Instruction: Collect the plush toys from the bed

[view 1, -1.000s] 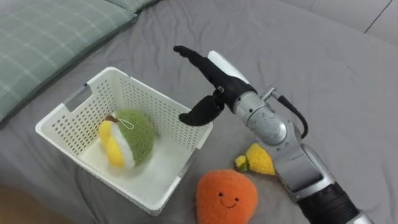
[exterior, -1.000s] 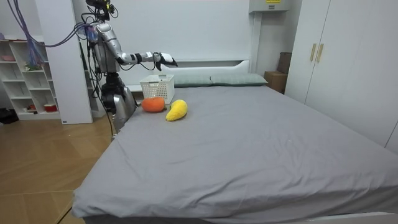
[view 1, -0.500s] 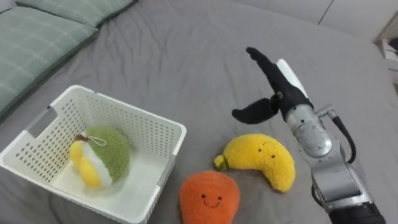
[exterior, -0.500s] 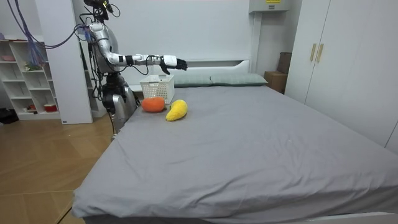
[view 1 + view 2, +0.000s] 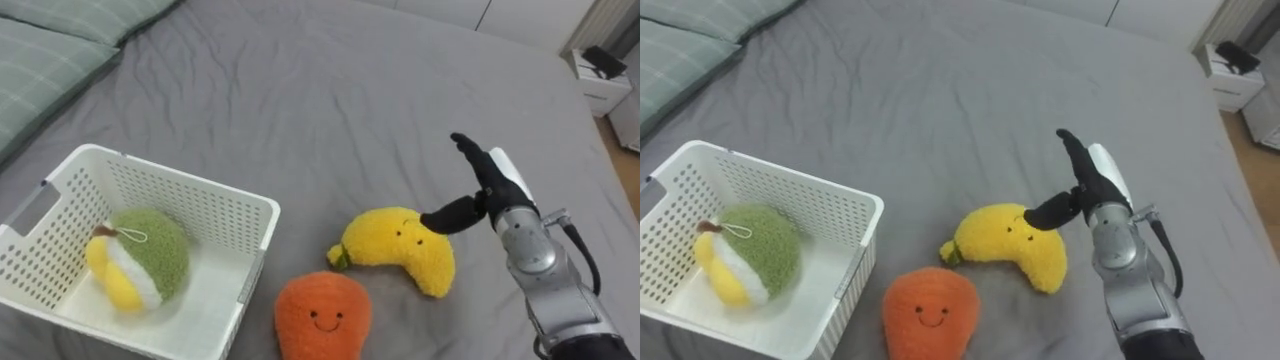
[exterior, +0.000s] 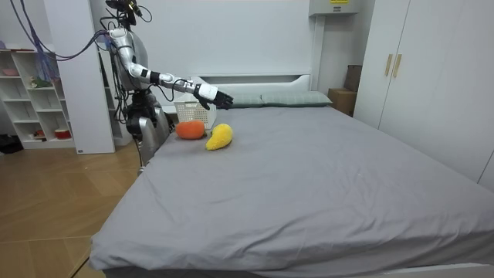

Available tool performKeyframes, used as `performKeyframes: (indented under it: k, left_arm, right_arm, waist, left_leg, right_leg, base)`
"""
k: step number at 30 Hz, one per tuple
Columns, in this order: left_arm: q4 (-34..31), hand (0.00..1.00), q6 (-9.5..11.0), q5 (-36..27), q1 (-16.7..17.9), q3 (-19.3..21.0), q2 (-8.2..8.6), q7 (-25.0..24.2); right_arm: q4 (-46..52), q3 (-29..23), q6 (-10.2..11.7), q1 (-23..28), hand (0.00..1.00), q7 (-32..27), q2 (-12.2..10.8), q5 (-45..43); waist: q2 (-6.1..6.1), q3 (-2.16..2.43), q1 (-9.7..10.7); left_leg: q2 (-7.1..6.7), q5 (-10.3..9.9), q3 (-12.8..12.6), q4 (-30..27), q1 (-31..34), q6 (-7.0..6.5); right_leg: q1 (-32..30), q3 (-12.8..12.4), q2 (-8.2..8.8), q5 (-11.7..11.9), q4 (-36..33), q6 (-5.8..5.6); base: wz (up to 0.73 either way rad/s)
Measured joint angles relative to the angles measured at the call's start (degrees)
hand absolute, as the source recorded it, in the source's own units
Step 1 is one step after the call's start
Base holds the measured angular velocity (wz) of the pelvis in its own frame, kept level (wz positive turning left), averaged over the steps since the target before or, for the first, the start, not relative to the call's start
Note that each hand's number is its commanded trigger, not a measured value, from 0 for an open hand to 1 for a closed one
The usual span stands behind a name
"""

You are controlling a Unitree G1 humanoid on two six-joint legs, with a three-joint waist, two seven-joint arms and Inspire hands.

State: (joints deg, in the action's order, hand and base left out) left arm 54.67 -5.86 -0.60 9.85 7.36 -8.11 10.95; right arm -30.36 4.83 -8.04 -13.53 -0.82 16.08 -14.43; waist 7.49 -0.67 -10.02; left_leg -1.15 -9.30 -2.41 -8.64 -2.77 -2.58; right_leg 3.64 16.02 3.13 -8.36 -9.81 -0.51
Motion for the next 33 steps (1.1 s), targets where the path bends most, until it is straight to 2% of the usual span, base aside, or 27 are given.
performKeyframes:
  k: [4, 7, 11, 15, 20, 23, 26, 29, 30, 31, 32, 33]
  left_arm:
    - [0.00, 0.00, 0.00, -0.12, -0.34, -2.32, -1.53, 0.16]
    - [0.00, 0.00, 0.03, -2.12, -0.87, -3.25, -2.27, 0.15]
    - [0.03, 0.00, 0.44, -2.22, -2.46, -3.21, -2.32, 0.17]
    - [0.51, 0.00, 0.47, -3.33, -4.41, -4.17, -2.37, 0.16]
    - [0.75, 0.00, 1.70, -4.41, -5.15, -5.78, -2.45, -0.18]
    - [1.72, 0.00, 2.26, -6.43, -5.87, -7.70, -2.83, -0.45]
    - [3.08, 0.00, 2.70, -6.77, -6.87, -8.79, -2.88, -0.47]
    - [4.96, 0.00, 2.96, -7.83, -7.73, -10.56, -3.04, -0.51]
    - [5.09, 0.00, 3.00, -7.87, -7.76, -10.68, -3.05, -0.51]
    - [5.36, 0.00, 3.09, -7.94, -7.77, -10.87, -3.09, -0.51]
    - [5.78, 0.00, 3.32, -7.97, -7.78, -10.94, -3.16, -0.51]
    - [5.91, 0.00, 3.39, -8.01, -7.78, -10.95, -3.24, -0.51]
  right_arm:
    - [-5.82, 0.31, -0.02, -1.61, 0.00, -1.65, 0.34, 4.15]
    - [-11.14, 0.90, 1.14, -3.28, 0.00, -2.34, 1.04, 5.44]
    - [-17.40, 1.91, 1.95, -6.56, 0.00, -2.76, 2.65, 5.84]
    - [-24.92, 3.60, 3.20, -11.57, 0.00, -4.28, 2.70, 5.66]
    - [-29.71, 5.48, 4.10, -13.65, 0.00, -5.03, 2.73, 5.91]
    - [-32.31, 7.47, 5.49, -14.64, 0.00, -5.85, 2.73, 6.33]
    - [-32.92, 8.15, 5.51, -14.64, 0.00, -6.61, 2.57, 6.60]
    - [-34.17, 9.04, 5.55, -14.69, 0.00, -7.89, 2.55, 8.30]
    - [-34.18, 9.04, 5.57, -14.85, 0.04, -8.17, 2.56, 8.57]
    - [-34.30, 9.04, 5.60, -15.33, 0.12, -8.77, 2.55, 9.14]
    - [-34.57, 9.04, 5.65, -15.87, 0.30, -9.26, 2.56, 9.82]
    - [-34.59, 9.04, 5.68, -16.12, 0.53, -9.60, 2.57, 10.03]
  waist:
    - [0.27, 0.03, 0.23]
    - [0.20, -0.02, 0.40]
    - [0.23, -0.02, -0.11]
    - [0.15, -0.18, -0.22]
    - [0.14, -0.32, -1.36]
    - [-0.22, -1.11, -1.45]
    - [-0.52, -1.38, -2.14]
    - [-0.64, -1.45, -3.04]
    - [-0.65, -1.45, -3.07]
    - [-0.67, -1.47, -3.08]
    - [-0.71, -1.48, -3.08]
    - [-0.71, -1.48, -3.07]
  left_leg:
    - [0.07, -0.22, 0.03, -1.01, 2.84, -0.01]
    - [0.17, -0.20, 0.03, -1.61, 4.24, 0.00]
    - [0.44, -0.14, -0.43, -2.30, 7.56, 0.07]
    - [0.51, -0.08, -0.07, -3.04, 10.83, 0.16]
    - [0.46, -0.07, 0.64, -3.06, 12.13, 0.17]
    - [0.40, -0.06, 1.22, -3.06, 12.53, 0.17]
    - [0.35, -0.05, 1.43, -3.13, 13.50, 0.17]
    - [0.38, -0.05, 1.35, -3.13, 13.89, 0.17]
    - [0.38, -0.05, 1.35, -3.13, 14.09, 0.17]
    - [0.38, -0.04, 1.33, -3.13, 14.28, 0.18]
    - [0.38, -0.04, 1.32, -3.13, 14.27, 0.18]
    - [0.38, -0.04, 1.33, -3.13, 14.27, 0.18]
  right_leg:
    - [-2.44, -0.11, -0.02, 0.15, -0.41, 0.23]
    - [-3.93, 0.27, 0.00, 0.17, -0.83, 0.27]
    - [-7.18, 0.23, -0.09, 0.44, -0.85, 0.63]
    - [-9.99, 0.82, -0.13, 0.64, -0.80, 0.86]
    - [-11.02, 1.65, 0.04, 0.63, -0.66, 0.84]
    - [-11.03, 2.92, 0.01, 0.63, -0.62, 0.83]
    - [-11.96, 2.93, 0.07, 0.63, -0.67, 0.83]
    - [-12.44, 2.66, 0.20, 0.62, -0.72, 0.83]
    - [-12.64, 2.64, 0.20, 0.62, -0.72, 0.82]
    - [-12.83, 2.63, 0.18, 0.62, -0.71, 0.82]
    - [-12.83, 2.65, 0.15, 0.62, -0.71, 0.82]
    - [-12.82, 2.65, 0.09, 0.62, -0.72, 0.82]
  base:
    - [-0.02]
    - [0.00]
    - [-0.04]
    - [0.04]
    - [0.09]
    - [0.13]
    - [0.02]
    - [-0.01]
    - [0.00]
    - [0.00]
    - [0.00]
    - [0.00]
